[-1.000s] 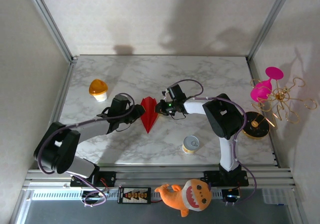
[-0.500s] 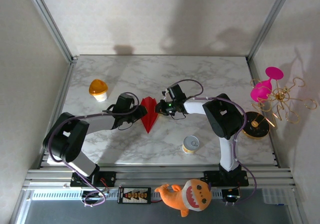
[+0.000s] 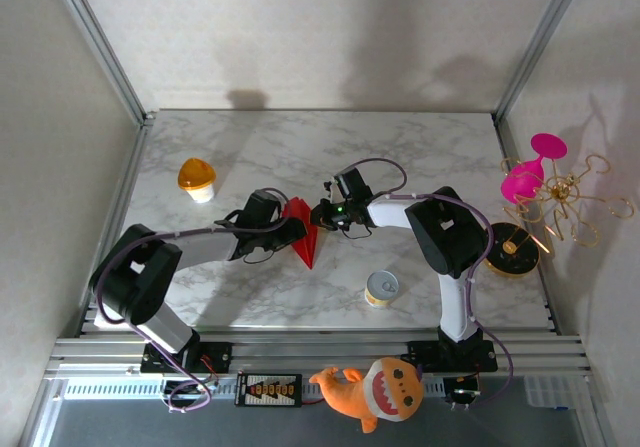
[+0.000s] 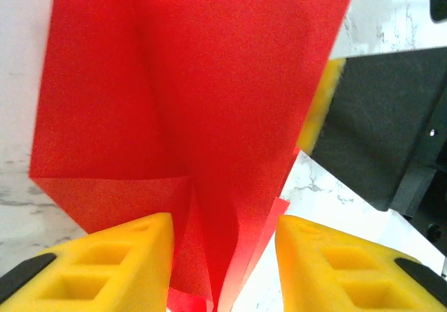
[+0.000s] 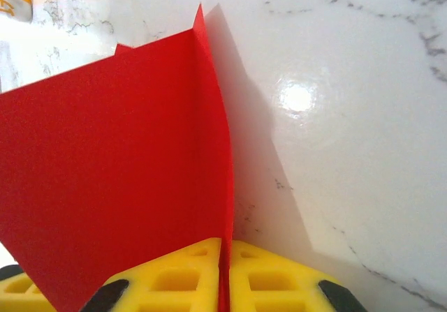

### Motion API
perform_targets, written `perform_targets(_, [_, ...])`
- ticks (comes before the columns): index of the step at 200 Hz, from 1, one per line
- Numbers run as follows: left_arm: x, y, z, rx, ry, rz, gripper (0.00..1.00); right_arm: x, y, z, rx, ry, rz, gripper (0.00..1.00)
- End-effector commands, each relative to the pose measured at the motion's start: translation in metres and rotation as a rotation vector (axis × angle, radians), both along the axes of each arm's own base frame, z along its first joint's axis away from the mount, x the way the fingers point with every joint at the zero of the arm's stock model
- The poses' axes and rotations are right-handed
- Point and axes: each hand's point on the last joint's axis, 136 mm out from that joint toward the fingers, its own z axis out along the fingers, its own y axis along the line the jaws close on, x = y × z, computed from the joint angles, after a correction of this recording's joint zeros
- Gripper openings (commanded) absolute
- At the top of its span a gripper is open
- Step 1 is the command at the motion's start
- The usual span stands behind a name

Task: Fold a paper plane with a square sheet of paper (pick it up from the middle)
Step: Move the paper plane to the center of the table.

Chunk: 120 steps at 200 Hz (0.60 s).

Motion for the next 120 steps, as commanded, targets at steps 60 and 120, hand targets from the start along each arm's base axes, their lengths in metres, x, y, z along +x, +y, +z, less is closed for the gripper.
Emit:
perform_targets(60, [0.0,0.001,0.005,-0.047,0.022,0.147,0.45,0.002,0.002,0.006,0.021,-0.001,0.002,0.08])
perform_targets(120, [-0.002,-0.002,0.017,-0.242,0.048,0.274,0.48,0.004,-0.005,0.009,0.026,-0.015,-0.068,0.02])
